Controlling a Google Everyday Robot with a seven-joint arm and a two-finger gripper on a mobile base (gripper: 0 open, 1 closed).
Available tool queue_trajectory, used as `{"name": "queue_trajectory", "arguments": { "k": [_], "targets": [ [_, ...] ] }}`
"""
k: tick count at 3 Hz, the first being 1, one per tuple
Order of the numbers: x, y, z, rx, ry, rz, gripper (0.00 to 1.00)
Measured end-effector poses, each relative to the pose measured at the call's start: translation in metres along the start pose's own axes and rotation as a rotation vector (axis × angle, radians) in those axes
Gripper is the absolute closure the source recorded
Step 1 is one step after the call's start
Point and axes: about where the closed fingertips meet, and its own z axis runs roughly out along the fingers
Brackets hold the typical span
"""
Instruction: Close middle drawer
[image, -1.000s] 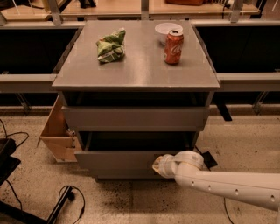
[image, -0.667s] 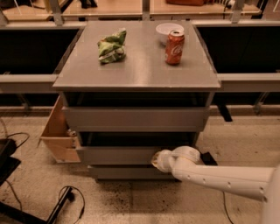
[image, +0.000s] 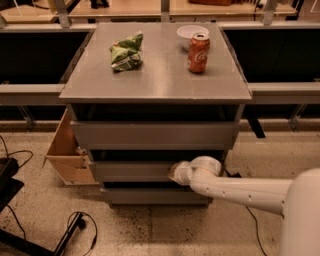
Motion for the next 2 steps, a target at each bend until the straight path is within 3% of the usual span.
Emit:
{"name": "queue_trajectory", "arguments": {
  "k": [1, 2],
  "targets": [
    [0.0, 0.0005, -0.0003, 0.0, 0.0, 0.0, 0.81],
    [0.0, 0.0005, -0.0003, 0.0, 0.0, 0.0, 0.53]
  ]
}}
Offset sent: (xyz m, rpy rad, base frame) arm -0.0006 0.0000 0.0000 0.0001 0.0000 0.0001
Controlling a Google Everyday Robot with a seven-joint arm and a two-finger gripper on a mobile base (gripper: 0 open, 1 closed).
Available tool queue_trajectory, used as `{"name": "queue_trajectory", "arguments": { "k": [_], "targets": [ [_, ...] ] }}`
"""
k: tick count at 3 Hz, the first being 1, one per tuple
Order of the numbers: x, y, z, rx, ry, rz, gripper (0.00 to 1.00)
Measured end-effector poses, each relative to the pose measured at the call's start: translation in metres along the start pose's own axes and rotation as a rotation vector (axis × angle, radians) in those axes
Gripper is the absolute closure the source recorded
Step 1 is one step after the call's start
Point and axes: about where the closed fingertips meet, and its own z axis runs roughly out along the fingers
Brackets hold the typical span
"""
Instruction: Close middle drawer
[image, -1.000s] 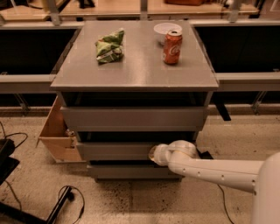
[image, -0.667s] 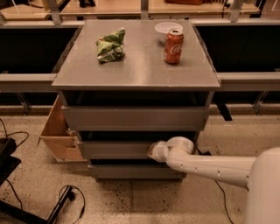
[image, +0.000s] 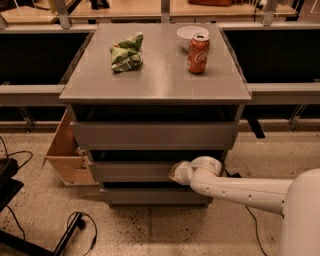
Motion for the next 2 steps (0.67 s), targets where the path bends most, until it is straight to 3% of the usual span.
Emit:
{"name": "queue_trajectory", "arguments": {
  "k": [1, 2],
  "targets": [
    [0.0, 0.0, 0.0, 0.0, 0.0, 0.0, 0.66],
    [0.009, 0.019, -0.036, -0.009, 0.047, -0.023, 0.97]
  ]
}}
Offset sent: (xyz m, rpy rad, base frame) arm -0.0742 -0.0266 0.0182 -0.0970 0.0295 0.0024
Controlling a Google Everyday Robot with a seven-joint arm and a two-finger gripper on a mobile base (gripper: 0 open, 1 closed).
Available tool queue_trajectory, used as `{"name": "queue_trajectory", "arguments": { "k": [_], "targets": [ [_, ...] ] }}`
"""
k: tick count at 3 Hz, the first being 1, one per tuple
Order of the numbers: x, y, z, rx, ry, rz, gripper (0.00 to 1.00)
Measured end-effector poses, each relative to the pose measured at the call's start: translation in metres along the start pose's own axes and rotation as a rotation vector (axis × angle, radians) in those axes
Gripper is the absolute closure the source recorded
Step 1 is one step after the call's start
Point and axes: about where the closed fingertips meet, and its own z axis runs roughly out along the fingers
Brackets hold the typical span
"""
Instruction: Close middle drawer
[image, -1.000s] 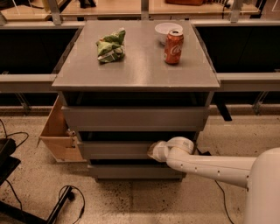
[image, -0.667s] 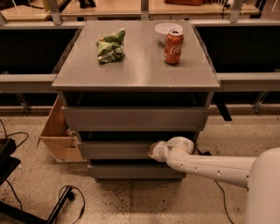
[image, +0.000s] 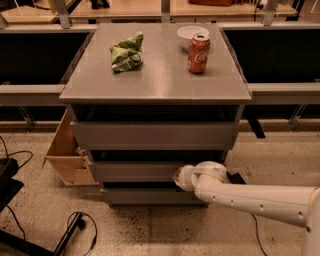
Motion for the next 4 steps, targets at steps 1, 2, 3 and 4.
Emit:
{"name": "queue_trajectory", "arguments": {
  "k": [1, 2, 3, 4],
  "targets": [
    [0.025, 0.032, -0.063, -0.011, 0.083, -0.01, 1.0],
    [0.049, 0.069, -0.135, -0.052, 0.203, -0.04, 1.0],
    [0.059, 0.115, -0.205, -0.121, 0.358, -0.039, 1.0],
    [0.06, 0.119, -0.303, -0.04, 0.622, -0.044, 0.97]
  ]
}}
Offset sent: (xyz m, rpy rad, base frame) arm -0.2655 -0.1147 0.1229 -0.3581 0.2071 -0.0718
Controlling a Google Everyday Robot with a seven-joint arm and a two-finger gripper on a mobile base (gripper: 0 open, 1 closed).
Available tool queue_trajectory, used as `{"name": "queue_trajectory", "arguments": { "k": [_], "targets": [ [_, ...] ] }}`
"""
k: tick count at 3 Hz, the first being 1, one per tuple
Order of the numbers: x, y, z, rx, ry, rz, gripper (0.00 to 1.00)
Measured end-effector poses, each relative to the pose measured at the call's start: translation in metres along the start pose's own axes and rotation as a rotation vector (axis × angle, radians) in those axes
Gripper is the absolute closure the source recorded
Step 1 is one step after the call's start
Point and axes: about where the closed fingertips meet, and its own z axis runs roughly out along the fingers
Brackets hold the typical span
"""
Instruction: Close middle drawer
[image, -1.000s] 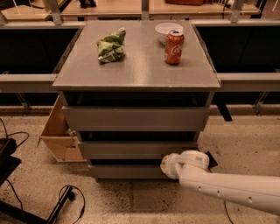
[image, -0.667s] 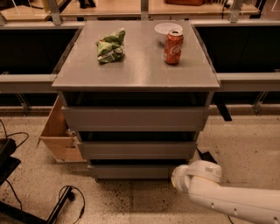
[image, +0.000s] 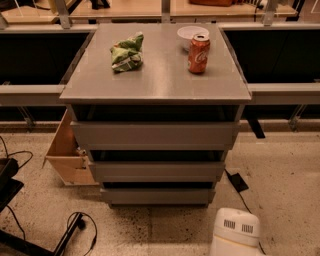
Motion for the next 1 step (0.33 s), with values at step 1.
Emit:
{"name": "queue_trajectory", "arguments": {
  "k": [1],
  "targets": [
    [0.0302, -0.0429, -0.0673, 0.224, 0.141, 0.072, 0.74]
  ]
}}
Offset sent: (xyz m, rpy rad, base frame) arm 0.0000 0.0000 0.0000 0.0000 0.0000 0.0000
